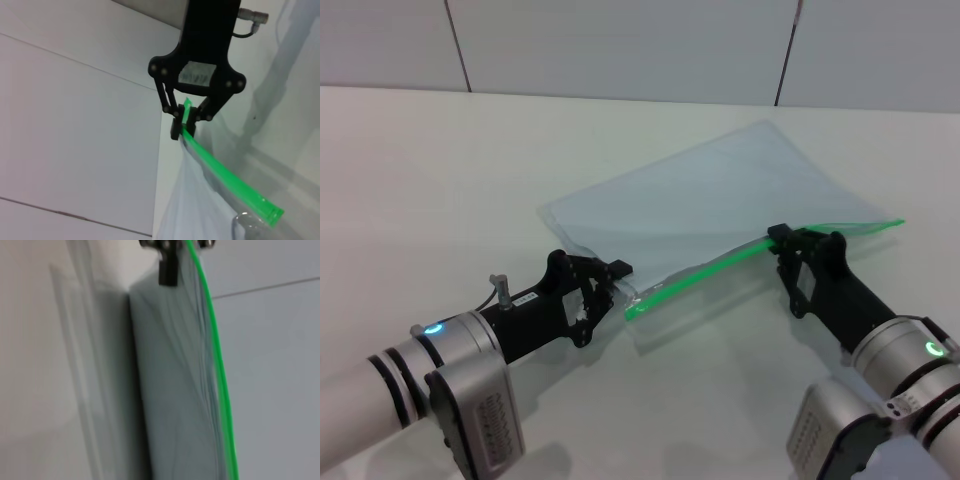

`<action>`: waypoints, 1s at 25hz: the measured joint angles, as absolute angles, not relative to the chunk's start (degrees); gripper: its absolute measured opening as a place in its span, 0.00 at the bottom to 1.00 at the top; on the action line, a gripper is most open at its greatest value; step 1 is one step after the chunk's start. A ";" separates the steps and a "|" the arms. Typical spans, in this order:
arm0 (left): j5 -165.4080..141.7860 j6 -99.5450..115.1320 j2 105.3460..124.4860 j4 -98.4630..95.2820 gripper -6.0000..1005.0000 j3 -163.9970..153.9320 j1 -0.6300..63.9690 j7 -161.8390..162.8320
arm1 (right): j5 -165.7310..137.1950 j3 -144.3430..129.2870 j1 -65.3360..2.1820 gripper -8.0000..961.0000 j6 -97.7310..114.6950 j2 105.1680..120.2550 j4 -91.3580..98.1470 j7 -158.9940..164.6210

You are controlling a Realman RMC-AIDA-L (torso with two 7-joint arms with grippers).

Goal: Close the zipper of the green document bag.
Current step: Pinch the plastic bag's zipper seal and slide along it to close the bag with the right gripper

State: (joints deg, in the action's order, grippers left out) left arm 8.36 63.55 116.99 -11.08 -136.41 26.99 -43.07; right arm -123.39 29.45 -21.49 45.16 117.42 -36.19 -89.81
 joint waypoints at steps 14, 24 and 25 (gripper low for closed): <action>8.46 63.53 116.98 -11.07 0.08 -136.13 26.54 -43.07 | -117.97 34.88 -20.68 0.14 47.64 117.22 -32.58 -91.74; 8.62 63.54 116.88 -11.07 0.08 -136.04 26.41 -43.06 | -112.91 37.21 -21.12 0.15 49.67 117.06 -29.37 -92.70; 8.62 63.55 116.89 -11.07 0.08 -136.05 26.39 -43.07 | -112.92 37.41 -21.07 0.15 49.67 117.07 -29.29 -92.72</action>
State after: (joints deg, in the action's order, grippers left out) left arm 8.62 63.55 116.89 -11.07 -136.05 26.39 -43.07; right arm -112.92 37.41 -21.07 49.67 117.07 -29.29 -92.72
